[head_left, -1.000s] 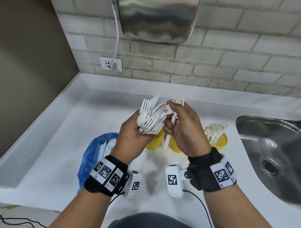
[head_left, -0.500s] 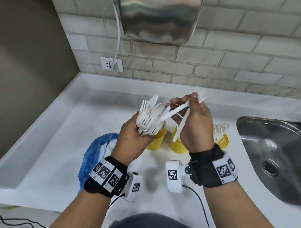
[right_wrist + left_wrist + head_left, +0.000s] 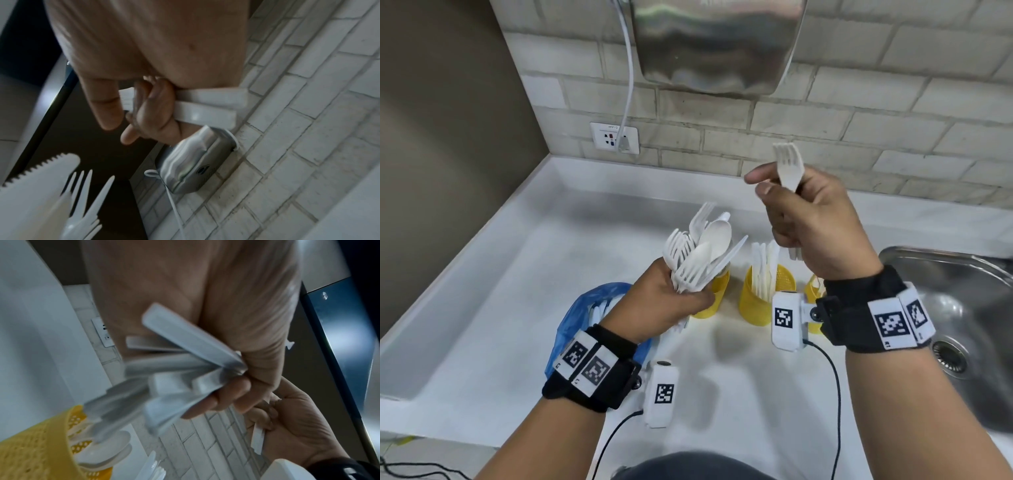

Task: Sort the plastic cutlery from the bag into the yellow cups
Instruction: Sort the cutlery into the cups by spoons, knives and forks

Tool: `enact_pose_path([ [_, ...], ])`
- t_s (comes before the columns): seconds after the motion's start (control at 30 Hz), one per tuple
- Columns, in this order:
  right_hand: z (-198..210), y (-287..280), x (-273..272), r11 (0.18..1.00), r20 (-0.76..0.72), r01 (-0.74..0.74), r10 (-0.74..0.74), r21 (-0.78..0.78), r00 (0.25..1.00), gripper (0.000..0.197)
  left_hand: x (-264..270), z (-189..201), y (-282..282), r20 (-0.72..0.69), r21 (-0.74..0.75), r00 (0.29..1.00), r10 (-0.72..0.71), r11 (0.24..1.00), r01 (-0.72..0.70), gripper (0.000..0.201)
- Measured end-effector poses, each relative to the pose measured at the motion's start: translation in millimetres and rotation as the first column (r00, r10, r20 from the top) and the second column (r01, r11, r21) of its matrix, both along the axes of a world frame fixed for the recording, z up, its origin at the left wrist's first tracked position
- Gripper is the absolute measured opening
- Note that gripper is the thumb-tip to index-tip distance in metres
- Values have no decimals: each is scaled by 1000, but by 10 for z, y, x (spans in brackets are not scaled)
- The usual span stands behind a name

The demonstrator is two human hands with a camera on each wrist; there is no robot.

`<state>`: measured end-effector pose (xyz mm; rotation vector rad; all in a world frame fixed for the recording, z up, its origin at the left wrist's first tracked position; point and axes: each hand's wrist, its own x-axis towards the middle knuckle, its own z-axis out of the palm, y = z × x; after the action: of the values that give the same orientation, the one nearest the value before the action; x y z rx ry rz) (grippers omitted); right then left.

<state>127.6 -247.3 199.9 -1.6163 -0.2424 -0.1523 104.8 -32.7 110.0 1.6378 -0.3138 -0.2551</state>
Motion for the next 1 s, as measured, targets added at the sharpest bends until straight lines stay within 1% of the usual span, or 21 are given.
enact_pose_path([
  [0.03, 6, 4, -5, 998, 18, -32, 34, -60, 999, 12, -6, 9, 4, -9, -1, 1000, -30, 1000, 30, 17],
  [0.07, 15, 10, -9, 992, 23, -64, 67, -109, 997, 13, -11, 26, 5, -10, -2, 999, -52, 999, 52, 17],
  [0.13, 20, 28, -10, 974, 2, -120, 122, -191, 993, 12, -28, 61, 5, -2, 15, 996, -92, 996, 92, 9],
  [0.23, 15, 67, -6, 950, -36, -169, 165, -262, 986, 10, -47, 92, 4, 2, 25, 991, -134, 991, 134, 12],
  [0.33, 1, 106, -2, 962, -6, -148, 151, -228, 989, 8, -49, 100, 17, -5, 39, 989, -150, 988, 151, 11],
  [0.43, -26, 101, 27, 993, 13, -75, 77, -91, 997, 8, -54, 110, 24, -9, 61, 987, -162, 985, 162, 13],
  [0.5, -43, 102, 33, 996, -15, -92, 93, 16, 996, 5, -53, 114, 23, -15, 68, 987, -163, 984, 164, 12],
  [0.53, -53, 104, 29, 992, -25, -119, 120, 30, 992, 4, -52, 113, 19, -19, 72, 986, -168, 983, 169, 12],
  [0.57, -63, 103, 22, 989, -27, -149, 150, 11, 988, 5, -49, 115, 13, -23, 76, 984, -176, 981, 178, 13],
  [0.63, -95, 100, 13, 975, -37, -212, 210, -68, 977, 15, -51, 138, -6, -28, 86, 981, -190, 978, 192, 24],
  [0.7, -139, 86, 24, 967, -64, -241, 237, -77, 969, 27, -57, 157, -20, -30, 93, 980, -196, 976, 198, 29],
  [0.73, -154, 83, 31, 969, -71, -241, 237, -53, 969, 25, -62, 162, -21, -32, 100, 981, -190, 976, 193, 30],
  [0.77, -158, 82, 33, 973, -73, -230, 228, -16, 971, 20, -68, 168, -20, -37, 105, 983, -182, 977, 184, 30],
  [0.83, -162, 80, 34, 978, -77, -185, 193, 92, 978, 10, -87, 177, -14, -52, 111, 985, -165, 979, 170, 31],
  [0.87, -159, 76, 39, 973, -79, -165, 179, 160, 981, 11, -96, 184, -12, -55, 110, 986, -160, 980, 165, 33],
  [0.93, -146, 68, 62, 944, -83, -133, 165, 303, 983, 14, -118, 212, -14, -47, 113, 986, -159, 980, 164, 35],
  [1.0, -121, 59, 97, 887, -84, -104, 158, 450, 984, 13, -125, 233, -17, -23, 131, 985, -170, 976, 171, 33],
])
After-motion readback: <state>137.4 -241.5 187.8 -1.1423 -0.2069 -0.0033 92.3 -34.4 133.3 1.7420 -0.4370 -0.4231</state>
